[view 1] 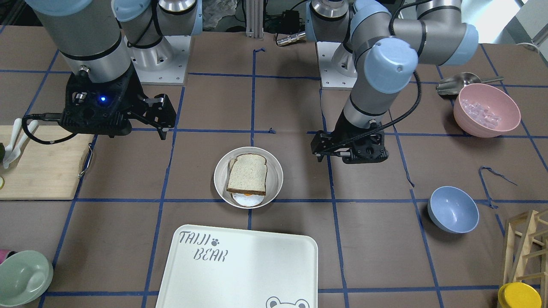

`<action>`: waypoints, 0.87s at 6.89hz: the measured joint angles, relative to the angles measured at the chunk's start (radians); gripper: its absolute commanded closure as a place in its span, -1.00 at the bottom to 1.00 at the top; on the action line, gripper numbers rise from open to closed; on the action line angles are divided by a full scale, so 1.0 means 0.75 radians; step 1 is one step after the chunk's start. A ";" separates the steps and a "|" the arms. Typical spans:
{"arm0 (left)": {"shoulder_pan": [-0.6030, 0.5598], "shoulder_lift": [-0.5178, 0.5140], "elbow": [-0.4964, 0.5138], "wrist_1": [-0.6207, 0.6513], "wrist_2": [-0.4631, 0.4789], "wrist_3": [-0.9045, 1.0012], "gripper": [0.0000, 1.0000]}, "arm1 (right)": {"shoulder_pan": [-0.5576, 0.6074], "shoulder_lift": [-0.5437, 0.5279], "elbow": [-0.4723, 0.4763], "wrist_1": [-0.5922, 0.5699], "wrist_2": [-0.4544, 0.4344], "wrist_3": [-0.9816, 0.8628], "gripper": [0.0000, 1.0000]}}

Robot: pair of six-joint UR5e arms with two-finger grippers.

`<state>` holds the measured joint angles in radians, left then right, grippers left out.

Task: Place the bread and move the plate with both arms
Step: 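Reach the left gripper to the rim of the white plate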

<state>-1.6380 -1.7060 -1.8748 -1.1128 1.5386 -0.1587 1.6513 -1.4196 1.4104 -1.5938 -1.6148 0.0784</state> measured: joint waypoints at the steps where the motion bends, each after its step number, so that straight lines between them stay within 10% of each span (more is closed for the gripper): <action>1: -0.061 -0.046 -0.039 0.109 -0.011 -0.079 -1.00 | -0.003 -0.003 -0.002 -0.028 -0.002 -0.027 -1.00; 4: -0.185 -0.206 -0.064 0.346 -0.032 -0.159 -1.00 | -0.007 -0.057 -0.007 -0.048 -0.011 -0.080 -1.00; 6: -0.216 -0.288 -0.071 0.423 -0.040 -0.151 -0.10 | -0.011 -0.083 -0.005 -0.045 -0.004 -0.154 -1.00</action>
<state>-1.8003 -1.9217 -1.9283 -0.7956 1.5084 -0.2720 1.6427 -1.4818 1.4063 -1.6277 -1.6179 -0.0373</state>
